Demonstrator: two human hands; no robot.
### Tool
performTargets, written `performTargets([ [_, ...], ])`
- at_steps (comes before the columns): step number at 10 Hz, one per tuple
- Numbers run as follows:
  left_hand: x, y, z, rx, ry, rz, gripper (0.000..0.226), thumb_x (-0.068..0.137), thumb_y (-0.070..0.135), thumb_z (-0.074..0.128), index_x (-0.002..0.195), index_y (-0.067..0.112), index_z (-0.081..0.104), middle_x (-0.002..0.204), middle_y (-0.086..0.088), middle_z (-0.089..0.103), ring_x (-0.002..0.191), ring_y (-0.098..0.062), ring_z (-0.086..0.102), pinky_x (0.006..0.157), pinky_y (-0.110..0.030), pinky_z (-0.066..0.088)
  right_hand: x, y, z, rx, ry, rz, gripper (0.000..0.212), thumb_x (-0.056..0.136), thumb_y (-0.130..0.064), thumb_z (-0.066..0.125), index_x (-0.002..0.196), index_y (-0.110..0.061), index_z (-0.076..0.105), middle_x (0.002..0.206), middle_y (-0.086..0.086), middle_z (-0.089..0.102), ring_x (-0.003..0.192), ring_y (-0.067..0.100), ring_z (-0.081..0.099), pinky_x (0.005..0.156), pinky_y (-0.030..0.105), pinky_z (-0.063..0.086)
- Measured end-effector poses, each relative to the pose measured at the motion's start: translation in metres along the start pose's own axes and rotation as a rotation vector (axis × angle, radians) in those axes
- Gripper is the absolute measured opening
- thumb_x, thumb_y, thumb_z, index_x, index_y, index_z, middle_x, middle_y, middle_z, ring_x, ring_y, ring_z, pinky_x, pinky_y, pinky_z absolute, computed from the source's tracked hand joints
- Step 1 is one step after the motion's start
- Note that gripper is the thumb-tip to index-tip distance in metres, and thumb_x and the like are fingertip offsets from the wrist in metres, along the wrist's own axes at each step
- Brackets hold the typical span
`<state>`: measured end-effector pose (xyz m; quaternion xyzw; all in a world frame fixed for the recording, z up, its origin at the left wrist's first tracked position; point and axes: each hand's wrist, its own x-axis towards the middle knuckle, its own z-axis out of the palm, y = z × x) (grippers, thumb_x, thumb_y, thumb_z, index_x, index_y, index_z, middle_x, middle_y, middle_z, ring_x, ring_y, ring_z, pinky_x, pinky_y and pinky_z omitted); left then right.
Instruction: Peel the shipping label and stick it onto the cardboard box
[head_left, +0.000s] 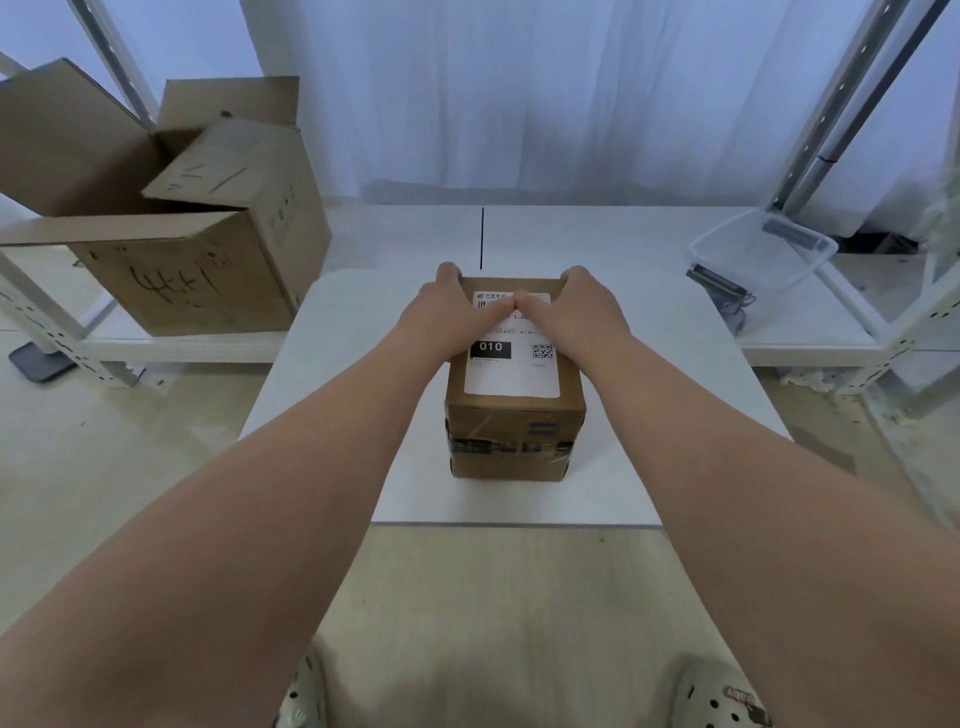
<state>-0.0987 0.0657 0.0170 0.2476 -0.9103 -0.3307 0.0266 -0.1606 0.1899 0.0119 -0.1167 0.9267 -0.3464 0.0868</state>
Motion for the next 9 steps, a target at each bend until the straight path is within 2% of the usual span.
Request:
performTargets([
  [1,0.004,0.0,-0.002,-0.019,0.014,0.003,0.06,0.085,0.055,0.055,0.123,0.013,0.035,0.097,-0.004,0.058,0.082,-0.022,0.061,0.074,-0.038,0.055,0.003,0.0,0.0,0.015,0.034,0.006,0.06,0.085,-0.051,0.056,0.126,-0.011,0.04,0.099,0.001,0.054,0.087,0.021,0.055,0.076,0.036,0.049],
  [2,0.008,0.001,-0.001,-0.012,0.048,-0.003,0.058,0.085,0.057,0.054,0.119,0.013,0.037,0.093,-0.002,0.058,0.08,-0.023,0.06,0.076,-0.039,0.054,0.006,0.0,0.001,0.036,0.057,0.021,0.06,0.084,-0.052,0.058,0.125,-0.012,0.04,0.097,0.0,0.051,0.086,0.02,0.053,0.073,0.035,0.047],
  [3,0.012,-0.002,0.002,0.036,0.085,-0.003,0.051,0.087,0.055,0.049,0.117,0.016,0.037,0.094,-0.002,0.061,0.079,-0.024,0.061,0.073,-0.036,0.052,0.008,0.001,0.002,0.039,0.08,0.016,0.051,0.088,-0.047,0.056,0.123,-0.012,0.043,0.098,-0.001,0.051,0.088,0.021,0.053,0.074,0.034,0.046],
  [4,0.014,-0.008,0.001,-0.066,0.059,-0.02,0.036,0.093,0.047,0.044,0.118,0.021,0.038,0.092,-0.001,0.065,0.076,-0.021,0.065,0.063,-0.032,0.055,0.01,0.006,0.001,0.105,0.093,0.01,0.041,0.091,-0.039,0.053,0.123,-0.013,0.048,0.103,-0.001,0.051,0.093,0.02,0.053,0.082,0.034,0.049],
  [5,0.011,-0.017,-0.001,-0.298,0.021,-0.043,0.029,0.097,0.037,0.042,0.122,0.022,0.043,0.097,-0.003,0.068,0.074,-0.017,0.068,0.052,-0.027,0.055,0.008,0.012,0.001,0.201,0.103,-0.009,0.039,0.093,-0.033,0.051,0.127,-0.013,0.05,0.123,0.003,0.055,0.11,0.025,0.057,0.095,0.043,0.05],
  [6,0.006,-0.022,-0.002,-0.42,0.039,-0.054,0.031,0.099,0.03,0.042,0.127,0.019,0.044,0.103,-0.002,0.067,0.072,-0.014,0.066,0.046,-0.02,0.052,0.002,0.013,0.002,0.266,0.112,0.004,0.039,0.096,-0.027,0.048,0.133,-0.015,0.045,0.135,0.004,0.05,0.115,0.024,0.055,0.095,0.037,0.05],
  [7,0.004,-0.022,-0.003,-0.522,0.086,-0.082,0.036,0.098,0.028,0.045,0.131,0.015,0.045,0.115,-0.007,0.064,0.079,-0.021,0.068,0.065,-0.028,0.058,-0.004,0.01,0.003,0.413,0.056,0.075,0.039,0.096,-0.024,0.047,0.135,-0.018,0.04,0.133,0.004,0.052,0.109,0.022,0.058,0.087,0.034,0.053],
  [8,-0.001,-0.024,-0.002,-0.496,0.063,-0.075,0.042,0.097,0.033,0.045,0.136,0.017,0.043,0.123,-0.008,0.061,0.096,-0.024,0.065,0.08,-0.033,0.055,-0.009,0.009,0.004,0.448,-0.023,0.075,0.043,0.098,-0.026,0.045,0.139,-0.017,0.037,0.135,0.007,0.053,0.112,0.024,0.058,0.086,0.033,0.053],
  [9,-0.013,-0.022,-0.012,-0.38,0.108,-0.057,0.047,0.095,0.039,0.046,0.136,0.016,0.043,0.133,-0.009,0.054,0.115,-0.027,0.055,0.094,-0.035,0.047,-0.02,0.002,-0.011,0.285,0.075,-0.019,0.049,0.098,-0.031,0.045,0.143,-0.013,0.033,0.144,0.011,0.044,0.128,0.028,0.047,0.099,0.035,0.044],
])
